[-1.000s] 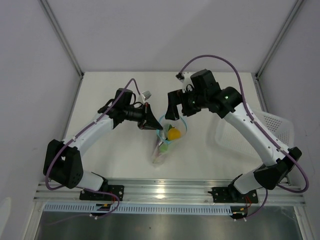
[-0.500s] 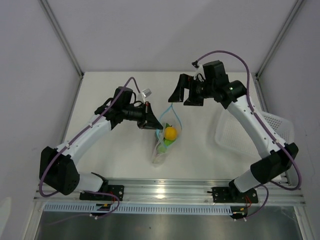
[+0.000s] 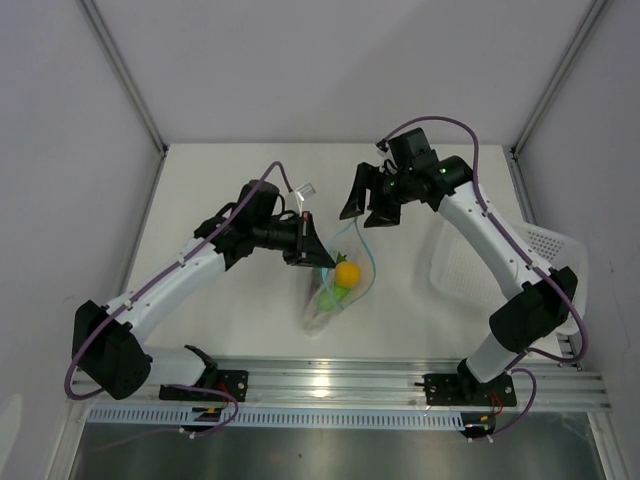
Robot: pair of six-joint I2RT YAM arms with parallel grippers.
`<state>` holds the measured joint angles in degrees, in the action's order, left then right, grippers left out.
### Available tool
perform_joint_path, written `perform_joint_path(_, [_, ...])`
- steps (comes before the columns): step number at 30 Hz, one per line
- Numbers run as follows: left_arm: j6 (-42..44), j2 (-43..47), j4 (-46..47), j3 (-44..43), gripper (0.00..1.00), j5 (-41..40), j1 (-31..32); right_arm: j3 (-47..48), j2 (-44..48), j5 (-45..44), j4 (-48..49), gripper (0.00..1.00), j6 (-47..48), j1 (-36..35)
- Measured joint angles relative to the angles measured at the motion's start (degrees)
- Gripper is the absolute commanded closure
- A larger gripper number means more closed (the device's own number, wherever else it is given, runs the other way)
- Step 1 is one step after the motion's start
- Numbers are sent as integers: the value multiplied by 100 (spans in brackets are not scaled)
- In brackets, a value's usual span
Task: Place the food in the zip-top bag and seal the zipper
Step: Zip the zipper food storage bag at the center of the board.
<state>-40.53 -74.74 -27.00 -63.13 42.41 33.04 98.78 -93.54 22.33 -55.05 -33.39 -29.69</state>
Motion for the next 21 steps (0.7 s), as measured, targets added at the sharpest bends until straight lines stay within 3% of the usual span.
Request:
perform_joint_path(5, [-7, 55, 28, 2, 99, -133, 120, -247, 0, 31, 11, 42, -98, -127])
perform_joint_path(8, [-7, 66, 33, 2, 99, -181, 127, -546, 0, 70, 59, 82, -175, -173])
perform_joint_path(9, [-7, 66, 33, 2, 98, -190, 131, -640, 0, 87, 81, 100, -227, -179])
perform_joint_path(13, [28, 66, -13, -4, 76, -339, 216, -802, 0, 127, 94, 100, -378, -179])
perform_joint_path(14, [87, 66, -114, -46, 68, -479, 269, -802, 2, 122, 114, 100, -428, -179])
perform_joint_path(15, [127, 66, -184, -94, 51, -581, 306, -802, 11, 114, 129, 100, -461, -179])
perform_joint_path(16, [212, 66, -291, -195, 43, -739, 365, -798, 22, 90, 138, 100, -533, -184])
perform_joint_path(21, [428, 66, -535, -927, 22, -1659, 671, -643, 166, -103, 105, 100, -1029, -205])
